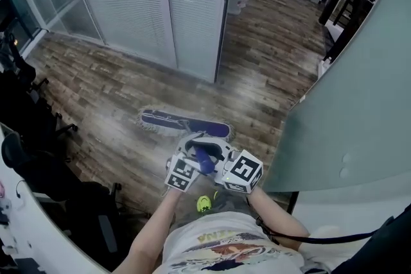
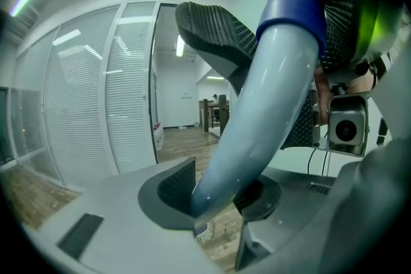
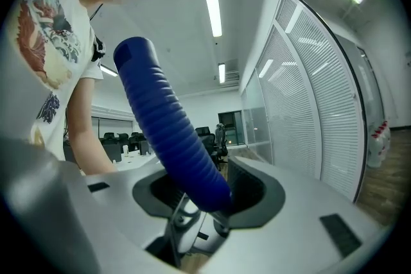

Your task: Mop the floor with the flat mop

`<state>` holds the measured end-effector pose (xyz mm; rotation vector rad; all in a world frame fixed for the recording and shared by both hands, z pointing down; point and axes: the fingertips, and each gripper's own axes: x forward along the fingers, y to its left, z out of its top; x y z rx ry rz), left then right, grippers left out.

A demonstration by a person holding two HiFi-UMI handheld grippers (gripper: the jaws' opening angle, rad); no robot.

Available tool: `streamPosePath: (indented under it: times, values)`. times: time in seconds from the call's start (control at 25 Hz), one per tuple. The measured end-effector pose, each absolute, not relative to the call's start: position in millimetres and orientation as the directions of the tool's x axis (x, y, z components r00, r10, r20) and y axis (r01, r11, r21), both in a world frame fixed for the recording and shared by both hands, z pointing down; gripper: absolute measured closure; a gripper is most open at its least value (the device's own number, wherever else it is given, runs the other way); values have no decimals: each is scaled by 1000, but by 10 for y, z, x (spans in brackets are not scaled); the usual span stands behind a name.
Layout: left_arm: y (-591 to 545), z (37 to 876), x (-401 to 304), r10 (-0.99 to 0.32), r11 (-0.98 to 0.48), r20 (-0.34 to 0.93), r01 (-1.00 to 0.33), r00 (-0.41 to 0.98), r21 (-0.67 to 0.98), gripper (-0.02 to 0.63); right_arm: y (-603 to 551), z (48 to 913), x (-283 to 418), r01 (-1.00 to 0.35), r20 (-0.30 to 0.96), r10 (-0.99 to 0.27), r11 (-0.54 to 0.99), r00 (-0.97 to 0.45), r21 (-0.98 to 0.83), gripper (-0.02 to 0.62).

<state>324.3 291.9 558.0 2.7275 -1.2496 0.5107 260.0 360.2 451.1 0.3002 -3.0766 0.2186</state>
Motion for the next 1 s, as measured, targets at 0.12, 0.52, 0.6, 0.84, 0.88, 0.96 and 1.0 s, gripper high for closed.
streamPosePath:
  times: [0.12, 0.52, 0.6, 0.84, 0.88, 0.96, 1.0]
  values:
    - [3156, 5631, 3349, -713, -660, 351, -750, 607, -45, 489, 3841, 4560, 2703, -187, 64, -179, 972, -982, -141, 417]
    - [3289, 5768, 3710, -703, -673, 370, -736, 608, -70, 486, 3978, 4686, 3076, -170, 54, -164, 977, -985, -133, 414]
    - [3244, 5806, 3739, -708, -674, 361, -733, 607, -91, 486, 3940, 4739, 3113, -161, 37, -158, 979, -987, -124, 413]
    - [3101, 5855, 3797, -714, -678, 339, -726, 613, -114, 488, 3775, 4748, 3175, -133, 8, -133, 984, -991, -118, 411]
    - [3035, 5834, 3787, -716, -677, 333, -726, 614, -118, 489, 3701, 4721, 3171, -141, -9, -143, 983, -990, -119, 410]
    - [2885, 5754, 3737, -722, -674, 318, -728, 614, -122, 488, 3541, 4663, 3126, -150, -39, -155, 982, -987, -115, 411]
    - [2814, 5714, 3697, -726, -671, 310, -731, 614, -124, 488, 3473, 4643, 3086, -147, -47, -153, 983, -987, -112, 411]
